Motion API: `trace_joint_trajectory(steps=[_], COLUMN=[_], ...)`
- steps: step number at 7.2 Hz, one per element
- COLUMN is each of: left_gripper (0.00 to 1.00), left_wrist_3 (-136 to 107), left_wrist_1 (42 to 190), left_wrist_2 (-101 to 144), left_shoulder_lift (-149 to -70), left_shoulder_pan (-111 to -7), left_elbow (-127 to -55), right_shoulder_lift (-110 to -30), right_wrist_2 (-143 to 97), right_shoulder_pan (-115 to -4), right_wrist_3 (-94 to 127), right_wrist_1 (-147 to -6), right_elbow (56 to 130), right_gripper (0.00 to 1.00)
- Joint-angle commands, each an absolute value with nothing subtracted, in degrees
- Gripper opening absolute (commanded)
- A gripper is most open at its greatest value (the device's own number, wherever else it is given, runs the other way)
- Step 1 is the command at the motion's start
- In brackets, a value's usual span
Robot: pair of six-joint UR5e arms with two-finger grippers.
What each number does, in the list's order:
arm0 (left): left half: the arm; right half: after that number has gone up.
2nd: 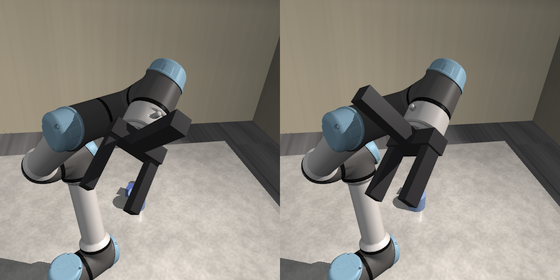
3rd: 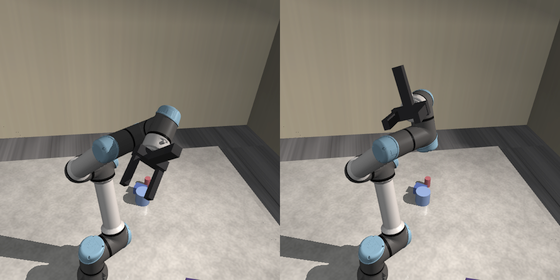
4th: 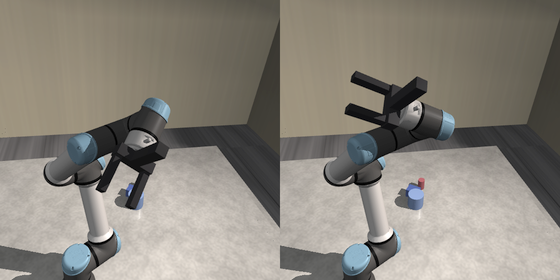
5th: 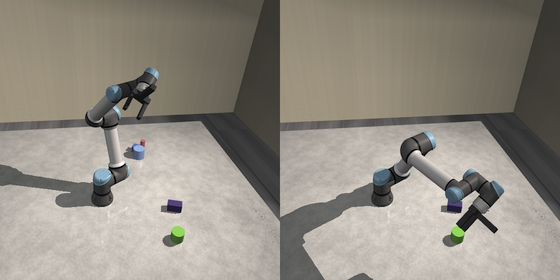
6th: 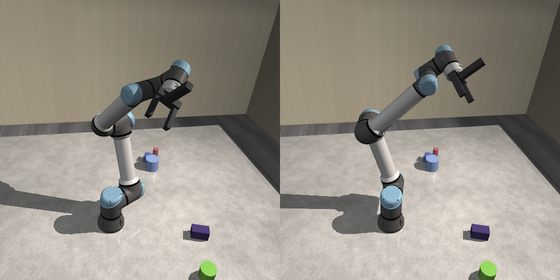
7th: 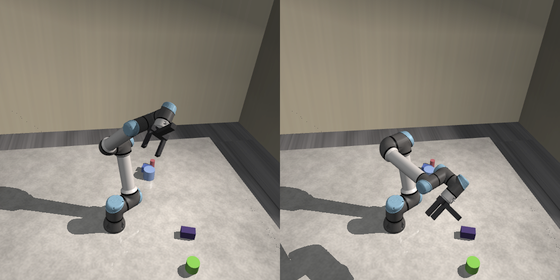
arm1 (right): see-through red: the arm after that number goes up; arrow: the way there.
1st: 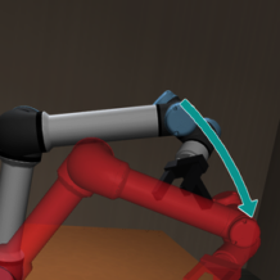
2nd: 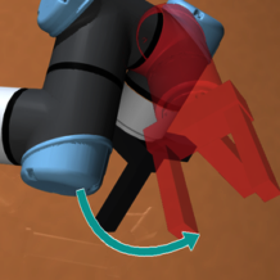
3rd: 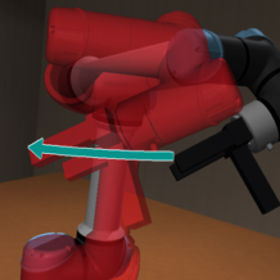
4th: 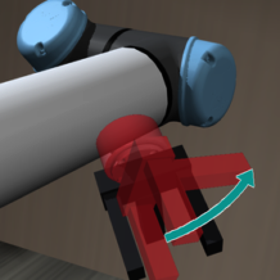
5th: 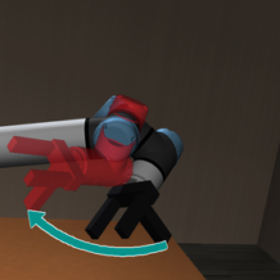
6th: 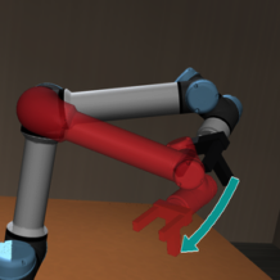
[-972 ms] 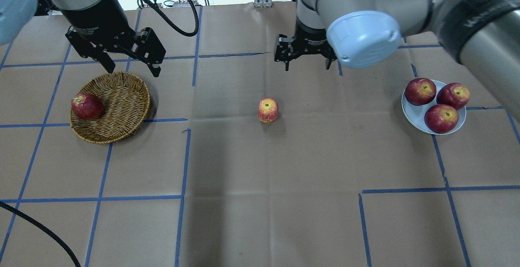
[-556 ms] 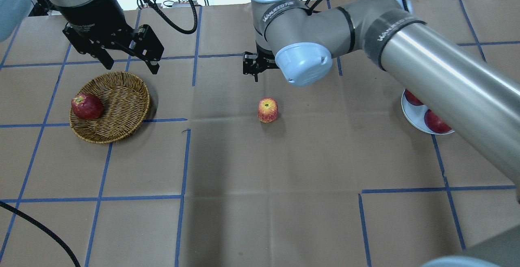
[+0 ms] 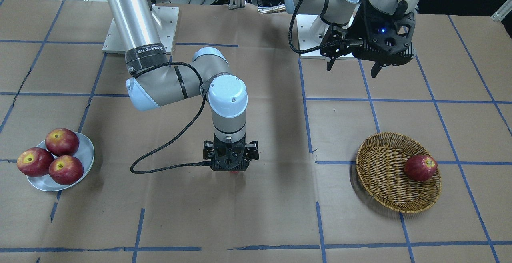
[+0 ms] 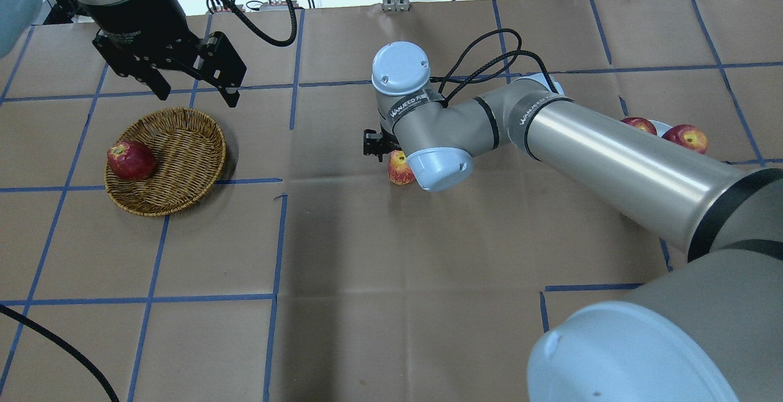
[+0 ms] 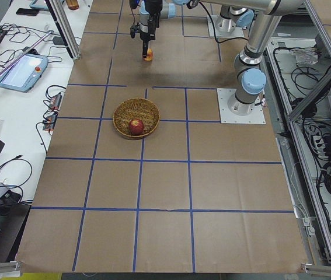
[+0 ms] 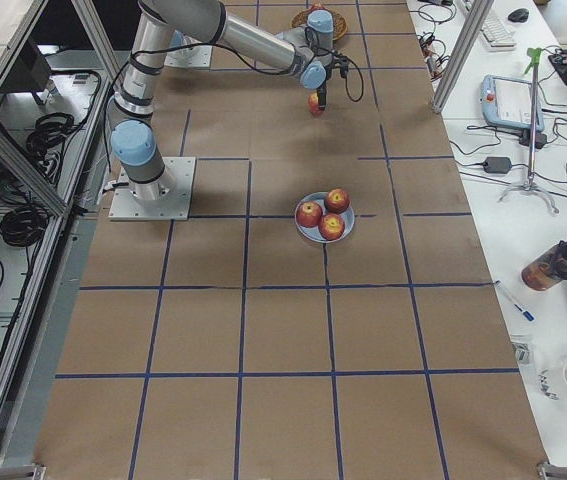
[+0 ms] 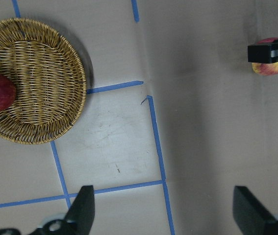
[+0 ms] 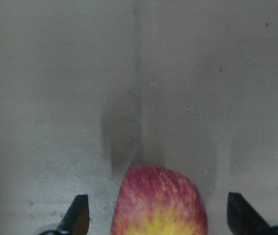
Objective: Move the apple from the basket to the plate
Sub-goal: 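Move the right gripper down over the apple at table center, then close the right gripper on the apple and lift it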
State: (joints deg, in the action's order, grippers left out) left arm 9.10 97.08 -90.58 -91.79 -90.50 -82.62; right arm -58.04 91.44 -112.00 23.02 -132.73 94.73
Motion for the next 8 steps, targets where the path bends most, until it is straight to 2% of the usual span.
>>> trace_joint_trajectory(steps=[1, 2, 3, 4, 6, 8], left_gripper=[0.99, 0.99, 0.99, 0.99, 0.99, 0.99], left_wrist_3=[8.96, 8.96, 8.96, 9.05, 9.05, 9.14], left_wrist_1=[97.03, 96.94, 96.77, 95.2, 95.1, 95.1], left_wrist_2=[-90.53, -90.61, -90.79, -90.88, -90.79, -90.62], left_shoulder_lift=[-91.67, -91.58, -91.58, -91.5, -91.32, -91.32], left_shoulder_pan=[-90.44, -90.53, -90.53, -90.53, -90.53, -90.53], left_elbow=[-82.53, -82.44, -82.44, -82.44, -82.44, -82.44], right_shoulder_lift=[-57.92, -58.01, -58.36, -59.4, -66.4, -73.79], right_wrist_2=[91.23, 91.23, 91.32, 91.32, 91.32, 91.84], right_shoulder_pan=[-111.97, -111.8, -111.62, -110.84, -107.95, -98.67], right_wrist_3=[22.94, 22.94, 22.85, 22.76, 21.8, 9.21], right_wrist_1=[-132.72, -132.63, -132.45, -131.93, -121.88, -111.05], right_elbow=[94.92, 94.83, 94.57, 94.14, 92.21, 92.54], right_gripper=[0.63, 0.49, 0.45, 0.45, 0.45, 0.45])
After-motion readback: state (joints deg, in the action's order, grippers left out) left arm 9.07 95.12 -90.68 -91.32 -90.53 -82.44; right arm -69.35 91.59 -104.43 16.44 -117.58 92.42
